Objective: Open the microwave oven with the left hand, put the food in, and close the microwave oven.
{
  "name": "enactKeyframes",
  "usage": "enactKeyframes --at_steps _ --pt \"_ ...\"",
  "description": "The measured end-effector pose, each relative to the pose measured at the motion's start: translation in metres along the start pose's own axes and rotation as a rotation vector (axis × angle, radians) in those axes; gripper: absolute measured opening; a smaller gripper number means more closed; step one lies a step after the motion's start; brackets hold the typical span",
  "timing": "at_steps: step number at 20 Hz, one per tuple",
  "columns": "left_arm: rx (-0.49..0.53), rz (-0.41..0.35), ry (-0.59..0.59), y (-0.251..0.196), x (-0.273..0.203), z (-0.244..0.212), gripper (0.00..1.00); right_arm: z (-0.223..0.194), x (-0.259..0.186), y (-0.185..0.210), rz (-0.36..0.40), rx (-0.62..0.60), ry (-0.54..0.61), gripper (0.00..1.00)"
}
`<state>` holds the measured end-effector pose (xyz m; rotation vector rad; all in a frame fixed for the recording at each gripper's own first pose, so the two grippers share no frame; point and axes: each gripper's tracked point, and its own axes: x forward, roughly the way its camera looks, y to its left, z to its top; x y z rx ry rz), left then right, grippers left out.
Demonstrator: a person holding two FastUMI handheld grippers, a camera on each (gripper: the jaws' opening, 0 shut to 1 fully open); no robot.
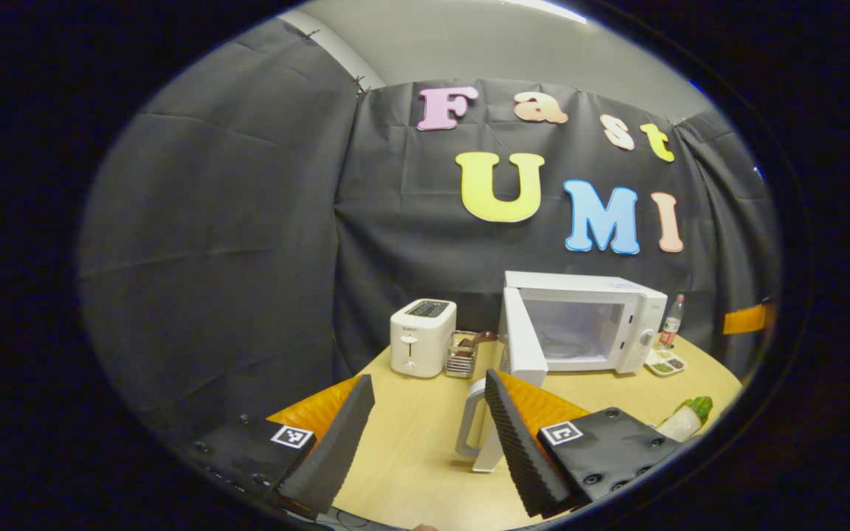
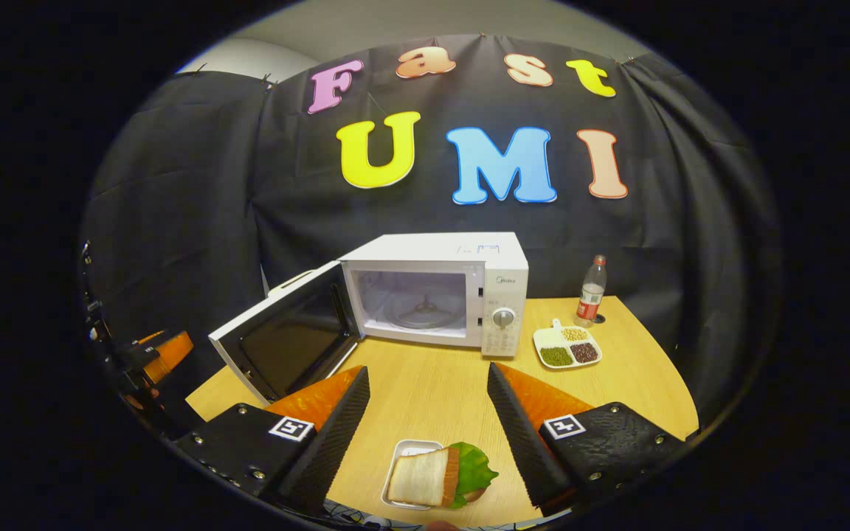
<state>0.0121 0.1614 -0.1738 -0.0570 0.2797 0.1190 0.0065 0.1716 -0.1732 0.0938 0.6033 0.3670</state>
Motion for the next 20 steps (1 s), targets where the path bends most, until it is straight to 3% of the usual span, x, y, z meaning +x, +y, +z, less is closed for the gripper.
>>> enactKeyframes --at_steps 7,11,20 --pt "-0.009 0.074 -0.096 -0.007 -0.043 0.042 0.96 -0.069 0.017 -0.027 0.061 0.046 0.248 0.98" --pt "0.027 0.11 -0.098 -0.014 -0.06 0.041 0.97 -0.109 0.026 -0.026 0.126 0.103 0.374 0.99" --pt "0.04 0.173 -0.084 -0.028 -0.091 0.031 0.97 -0.178 0.024 -0.023 0.198 0.233 0.553 0.96"
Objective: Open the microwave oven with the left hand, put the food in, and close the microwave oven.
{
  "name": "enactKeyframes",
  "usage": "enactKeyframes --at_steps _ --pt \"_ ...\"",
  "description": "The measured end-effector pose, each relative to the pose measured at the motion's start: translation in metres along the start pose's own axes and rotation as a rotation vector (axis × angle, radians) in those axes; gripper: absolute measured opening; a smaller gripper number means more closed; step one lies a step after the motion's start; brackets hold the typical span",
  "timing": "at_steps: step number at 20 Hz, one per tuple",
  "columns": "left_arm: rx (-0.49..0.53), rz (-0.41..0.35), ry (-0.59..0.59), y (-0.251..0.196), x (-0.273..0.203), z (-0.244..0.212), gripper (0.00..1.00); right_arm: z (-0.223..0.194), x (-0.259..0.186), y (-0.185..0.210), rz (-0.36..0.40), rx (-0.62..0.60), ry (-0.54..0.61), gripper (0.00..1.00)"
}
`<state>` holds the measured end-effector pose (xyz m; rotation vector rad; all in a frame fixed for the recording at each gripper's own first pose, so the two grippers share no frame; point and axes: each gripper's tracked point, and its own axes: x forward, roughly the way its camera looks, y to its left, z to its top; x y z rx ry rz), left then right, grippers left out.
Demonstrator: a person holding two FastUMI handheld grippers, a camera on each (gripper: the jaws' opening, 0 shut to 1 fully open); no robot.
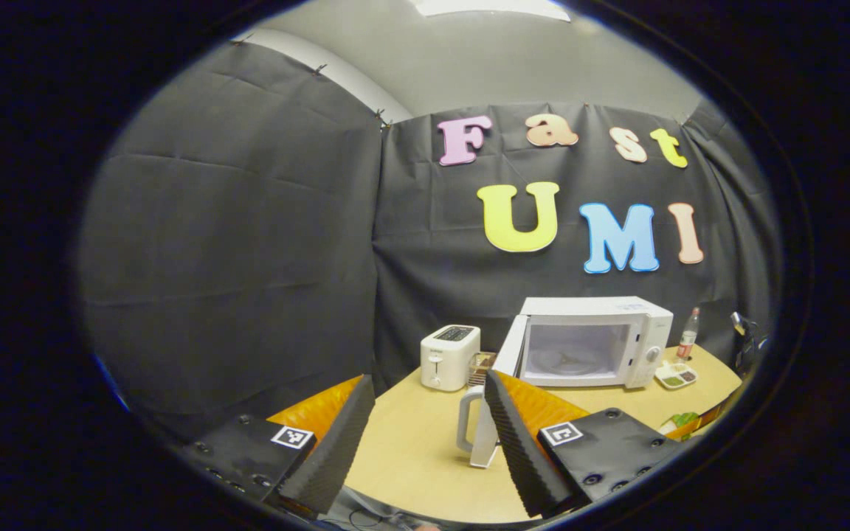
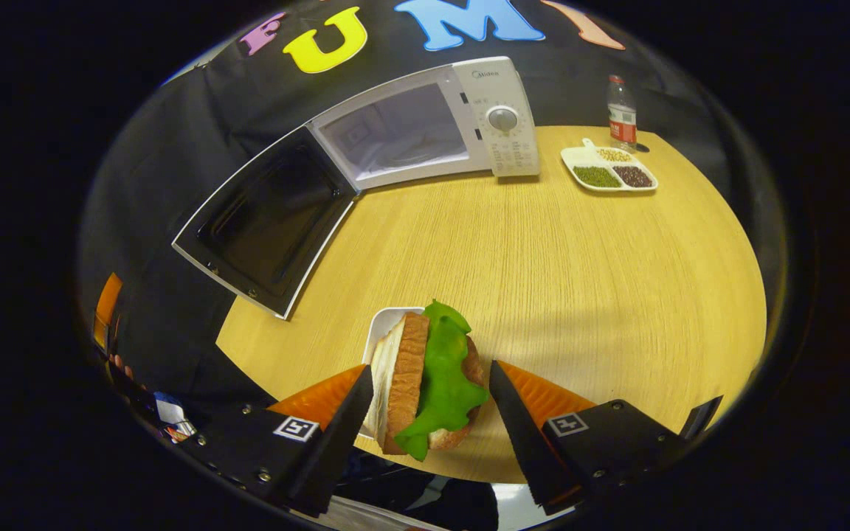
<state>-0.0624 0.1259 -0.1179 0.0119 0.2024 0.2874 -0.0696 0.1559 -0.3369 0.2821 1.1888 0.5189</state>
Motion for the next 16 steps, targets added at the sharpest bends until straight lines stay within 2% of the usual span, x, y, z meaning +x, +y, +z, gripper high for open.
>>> enactKeyframes --at_steps 1,2,3,4,5,6,7,8,12,16 --pt "0.001 0.005 -0.004 -0.002 -0.004 0.0 0.97 -0.002 0.002 0.0 0.016 0.026 0.015 0.95" --pt "0.003 0.009 -0.008 -0.004 -0.007 0.001 0.97 -0.004 0.002 0.004 0.041 0.059 0.025 0.88" --pt "0.005 0.016 -0.013 -0.004 -0.011 0.003 0.97 -0.003 0.004 0.007 0.072 0.099 0.032 0.92" --pt "0.004 0.022 -0.017 -0.004 -0.014 0.003 0.97 -0.002 0.003 0.012 0.101 0.135 0.035 0.67" --pt "0.0 0.028 -0.021 -0.004 -0.017 0.005 0.97 0.001 0.002 0.015 0.128 0.172 0.03 0.65" --pt "-0.006 0.031 -0.023 -0.005 -0.02 0.006 0.97 0.002 0.001 0.017 0.144 0.183 0.023 0.45" --pt "-0.009 0.035 -0.021 -0.006 -0.021 0.003 0.94 0.005 0.001 0.016 0.144 0.18 0.006 0.43" --pt "-0.011 0.037 -0.021 -0.005 -0.021 0.002 0.95 0.006 -0.003 0.019 0.147 0.157 0.001 0.31" --pt "-0.006 0.035 -0.029 -0.003 -0.011 0.008 0.98 0.024 -0.019 0.038 0.191 0.154 -0.05 0.31" --pt "-0.014 0.001 -0.033 -0.009 0.007 0.009 0.98 0.067 -0.028 0.055 0.195 0.16 -0.158 0.31"
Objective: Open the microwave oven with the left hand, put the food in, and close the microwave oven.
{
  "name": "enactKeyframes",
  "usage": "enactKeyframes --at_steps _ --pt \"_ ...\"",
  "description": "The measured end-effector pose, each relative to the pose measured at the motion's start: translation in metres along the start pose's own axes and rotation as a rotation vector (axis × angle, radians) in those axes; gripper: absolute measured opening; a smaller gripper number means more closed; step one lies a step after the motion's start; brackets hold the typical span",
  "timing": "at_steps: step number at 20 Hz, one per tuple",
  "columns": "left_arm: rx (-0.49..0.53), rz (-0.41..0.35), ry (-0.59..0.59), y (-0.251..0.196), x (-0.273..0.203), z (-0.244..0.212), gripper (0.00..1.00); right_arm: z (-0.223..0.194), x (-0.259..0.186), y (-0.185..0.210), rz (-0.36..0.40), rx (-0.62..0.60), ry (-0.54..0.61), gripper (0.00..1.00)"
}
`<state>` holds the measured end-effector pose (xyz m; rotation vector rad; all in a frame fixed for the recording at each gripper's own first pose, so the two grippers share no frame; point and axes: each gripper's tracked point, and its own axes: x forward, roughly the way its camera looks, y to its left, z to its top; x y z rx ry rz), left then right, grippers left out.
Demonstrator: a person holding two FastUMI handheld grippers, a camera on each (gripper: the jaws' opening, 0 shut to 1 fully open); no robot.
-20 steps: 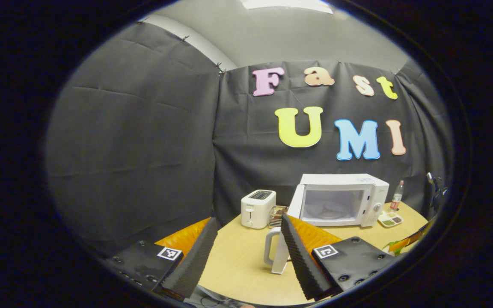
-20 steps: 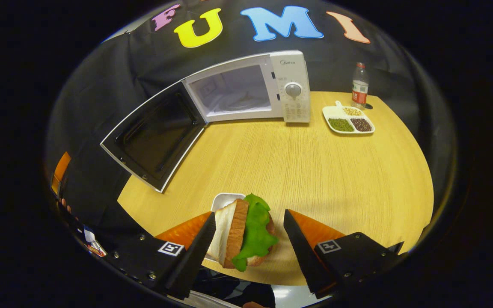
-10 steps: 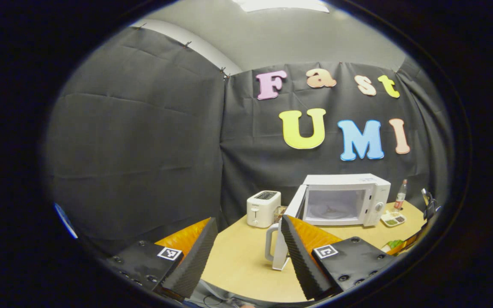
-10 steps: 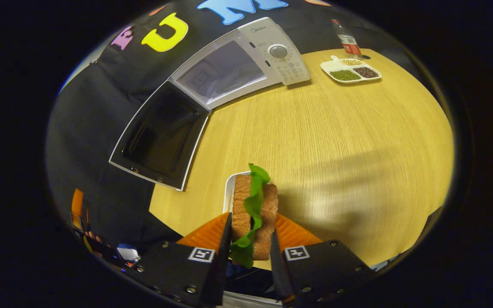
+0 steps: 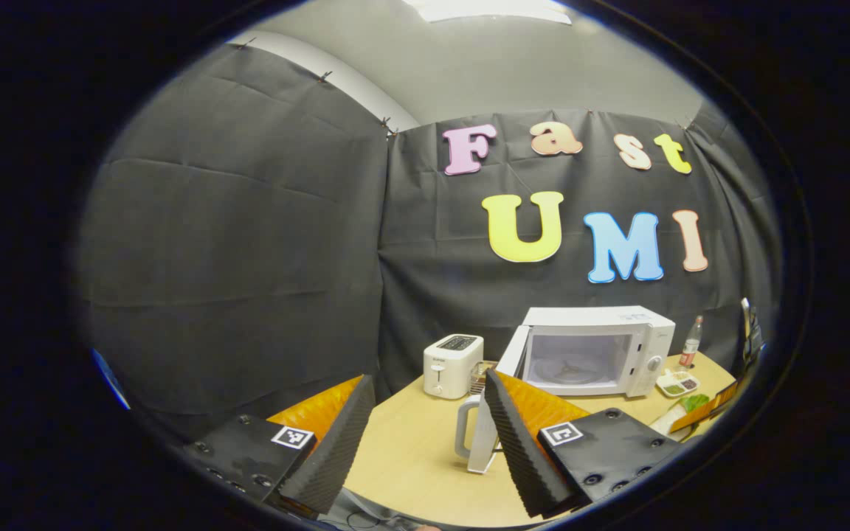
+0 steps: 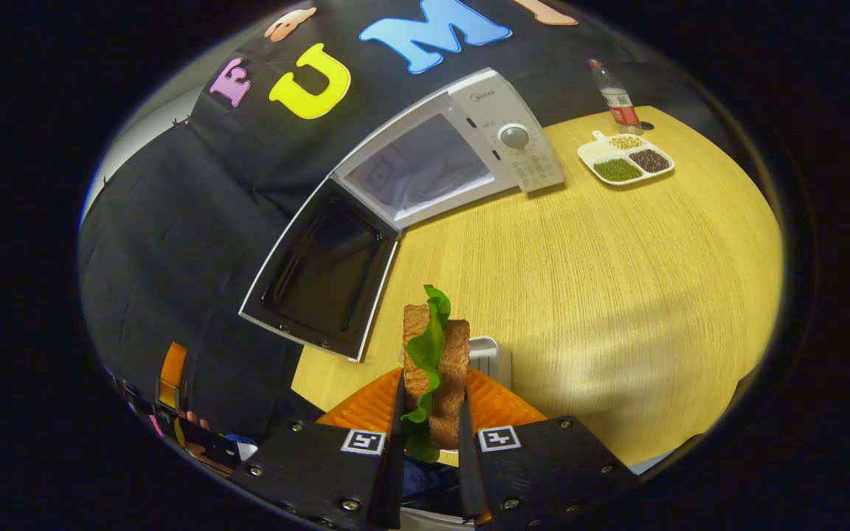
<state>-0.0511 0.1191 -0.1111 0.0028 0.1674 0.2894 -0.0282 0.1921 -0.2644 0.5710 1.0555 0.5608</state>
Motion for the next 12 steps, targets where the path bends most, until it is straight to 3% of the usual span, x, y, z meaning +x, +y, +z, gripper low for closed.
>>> enactKeyframes --at_steps 5,12 --pt "0.009 -0.037 -0.013 0.006 0.026 0.006 0.98 0.052 0.023 0.032 0.001 -0.008 -0.137 0.31" --pt "0.007 -0.057 -0.004 0.031 0.074 0.007 0.98 0.094 0.075 0.059 -0.021 -0.016 -0.22 0.31"
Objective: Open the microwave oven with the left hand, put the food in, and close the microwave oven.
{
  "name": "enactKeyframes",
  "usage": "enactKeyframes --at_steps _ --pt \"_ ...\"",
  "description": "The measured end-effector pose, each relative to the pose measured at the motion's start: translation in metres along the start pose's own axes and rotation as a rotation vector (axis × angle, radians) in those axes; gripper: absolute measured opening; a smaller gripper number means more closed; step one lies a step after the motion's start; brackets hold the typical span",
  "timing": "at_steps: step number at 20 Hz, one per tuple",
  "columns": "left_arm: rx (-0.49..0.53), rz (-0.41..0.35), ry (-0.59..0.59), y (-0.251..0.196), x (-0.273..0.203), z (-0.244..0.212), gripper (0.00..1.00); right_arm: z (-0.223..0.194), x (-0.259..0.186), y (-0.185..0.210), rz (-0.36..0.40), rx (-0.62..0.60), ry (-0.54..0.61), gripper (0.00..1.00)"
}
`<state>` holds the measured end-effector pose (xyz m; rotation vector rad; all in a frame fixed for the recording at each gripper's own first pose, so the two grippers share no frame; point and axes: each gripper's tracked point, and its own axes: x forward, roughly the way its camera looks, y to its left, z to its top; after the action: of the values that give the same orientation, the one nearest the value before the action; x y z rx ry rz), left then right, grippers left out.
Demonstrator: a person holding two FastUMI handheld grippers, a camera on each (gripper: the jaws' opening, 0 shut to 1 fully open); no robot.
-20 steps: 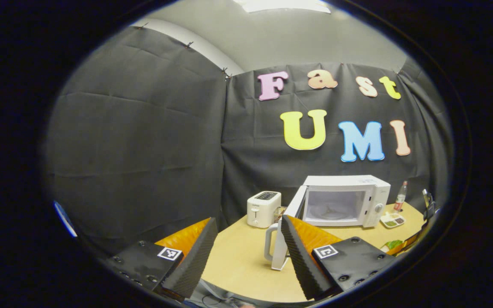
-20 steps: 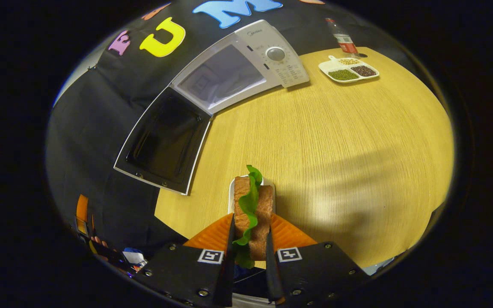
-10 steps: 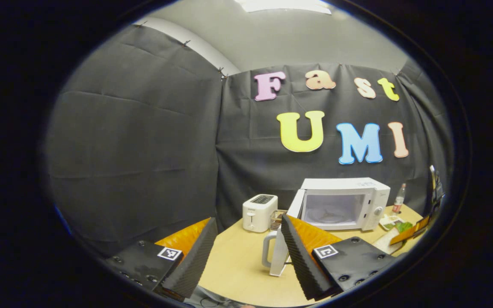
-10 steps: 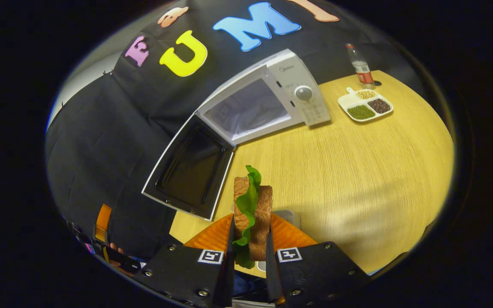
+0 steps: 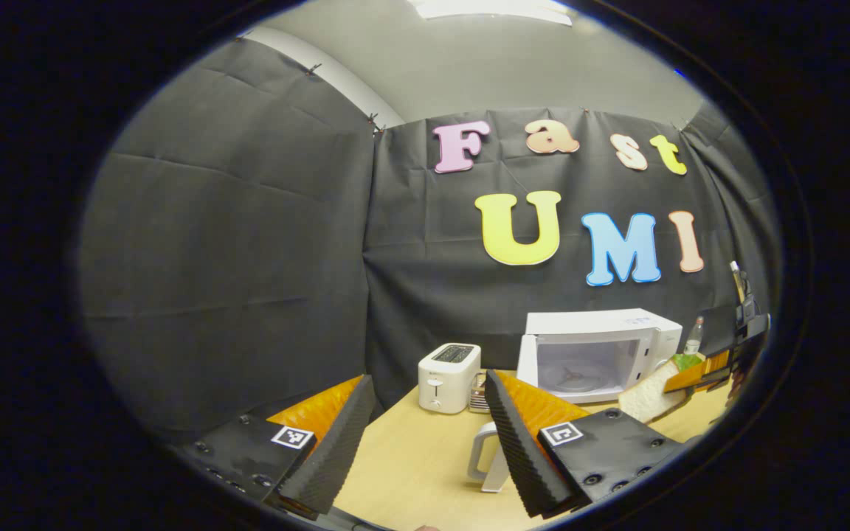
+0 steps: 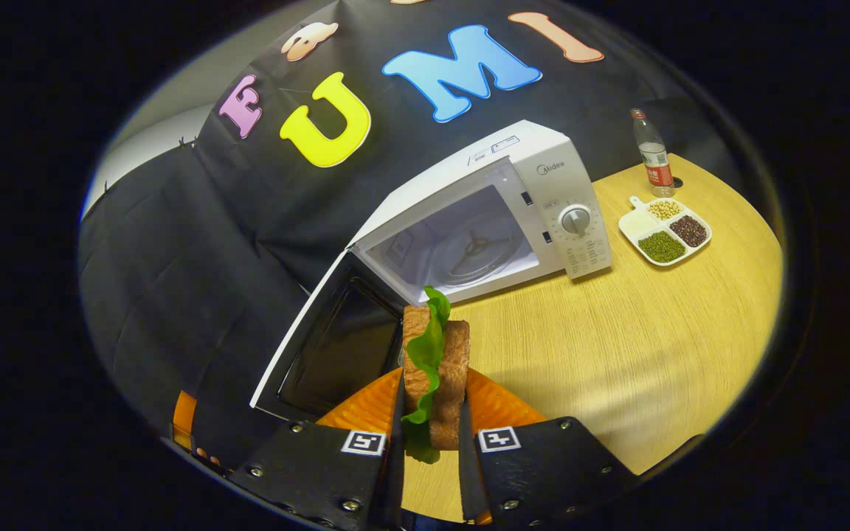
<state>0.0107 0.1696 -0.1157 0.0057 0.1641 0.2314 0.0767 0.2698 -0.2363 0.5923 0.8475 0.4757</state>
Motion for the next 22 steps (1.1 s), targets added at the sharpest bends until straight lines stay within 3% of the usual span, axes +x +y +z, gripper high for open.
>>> enactKeyframes --at_steps 12,22 --pt "0.005 0.023 0.057 0.058 0.056 -0.022 0.98 0.058 0.106 0.013 -0.074 0.01 -0.2 0.31" --pt "0.085 0.068 0.11 0.097 0.076 -0.036 0.99 0.095 0.197 -0.019 -0.155 0.064 -0.308 0.31"
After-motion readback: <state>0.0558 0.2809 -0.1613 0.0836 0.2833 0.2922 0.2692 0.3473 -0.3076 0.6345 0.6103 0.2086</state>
